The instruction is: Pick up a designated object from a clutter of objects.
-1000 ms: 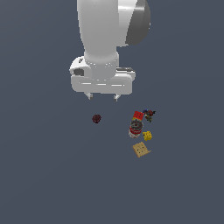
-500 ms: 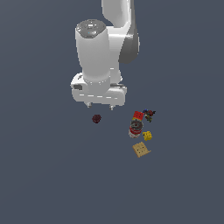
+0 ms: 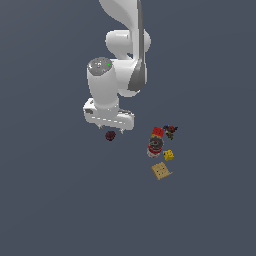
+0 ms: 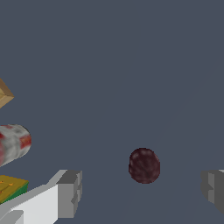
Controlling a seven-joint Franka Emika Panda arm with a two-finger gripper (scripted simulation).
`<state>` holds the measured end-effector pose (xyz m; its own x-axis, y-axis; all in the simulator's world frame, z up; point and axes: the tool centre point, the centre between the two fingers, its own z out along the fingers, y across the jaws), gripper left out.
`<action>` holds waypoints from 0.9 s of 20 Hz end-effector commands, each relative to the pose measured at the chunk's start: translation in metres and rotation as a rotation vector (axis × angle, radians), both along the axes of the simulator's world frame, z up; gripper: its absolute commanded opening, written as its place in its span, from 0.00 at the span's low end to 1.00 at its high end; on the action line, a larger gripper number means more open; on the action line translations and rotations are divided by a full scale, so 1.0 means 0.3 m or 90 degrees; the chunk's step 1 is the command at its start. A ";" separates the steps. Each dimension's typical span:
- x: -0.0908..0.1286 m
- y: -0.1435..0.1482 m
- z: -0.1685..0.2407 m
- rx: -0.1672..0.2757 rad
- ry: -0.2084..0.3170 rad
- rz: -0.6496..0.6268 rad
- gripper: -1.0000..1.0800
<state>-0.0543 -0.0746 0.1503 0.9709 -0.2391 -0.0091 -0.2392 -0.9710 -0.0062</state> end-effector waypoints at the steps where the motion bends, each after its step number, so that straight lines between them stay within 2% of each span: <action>1: -0.038 -0.019 -0.063 0.000 -0.002 -0.018 0.96; 10: -0.146 -0.064 -0.203 -0.004 -0.004 -0.063 0.96; 18: -0.180 -0.076 -0.239 -0.005 -0.004 -0.075 0.96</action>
